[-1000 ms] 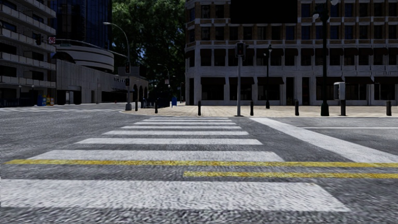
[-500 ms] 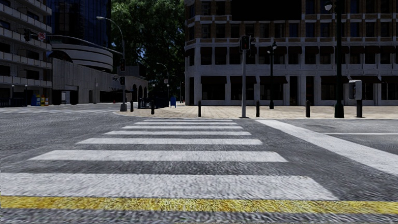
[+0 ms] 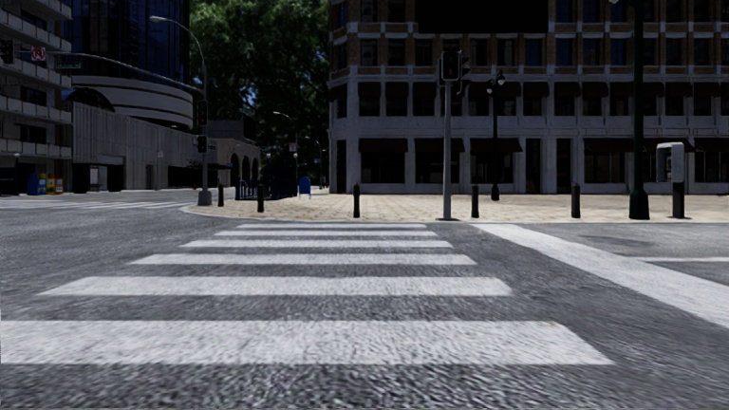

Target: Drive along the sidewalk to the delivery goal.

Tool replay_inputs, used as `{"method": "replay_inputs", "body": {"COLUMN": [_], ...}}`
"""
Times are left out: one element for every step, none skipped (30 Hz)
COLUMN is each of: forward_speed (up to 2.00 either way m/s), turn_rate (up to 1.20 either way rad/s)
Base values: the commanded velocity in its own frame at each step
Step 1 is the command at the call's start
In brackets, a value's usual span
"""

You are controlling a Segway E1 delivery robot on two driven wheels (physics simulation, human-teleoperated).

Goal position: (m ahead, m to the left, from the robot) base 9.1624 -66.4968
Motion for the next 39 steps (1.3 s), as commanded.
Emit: {"method": "replay_inputs", "body": {"forward_speed": [2.00,2.00,2.00,2.00,2.00,2.00,2.00,2.00,2.00,2.00,2.00,2.00,2.00,2.00,2.00,2.00,2.00,2.00,2.00,2.00,2.00,2.00,2.00,2.00,2.00,2.00,2.00,2.00,2.00,2.00,2.00,2.00,2.00,2.00,2.00,2.00,2.00,2.00,2.00], "turn_rate": [0.00,0.00,0.00,0.00,0.00,0.00,0.00,0.00,0.00,0.00,0.00,0.00,0.00,0.00,0.00,0.00,0.00,0.00,0.00,0.00,0.00,0.00,0.00,0.00,0.00,0.00,0.00,0.00,0.00,0.00,0.00,0.00,0.00,0.00,0.00,0.00,0.00,0.00,0.00]}}
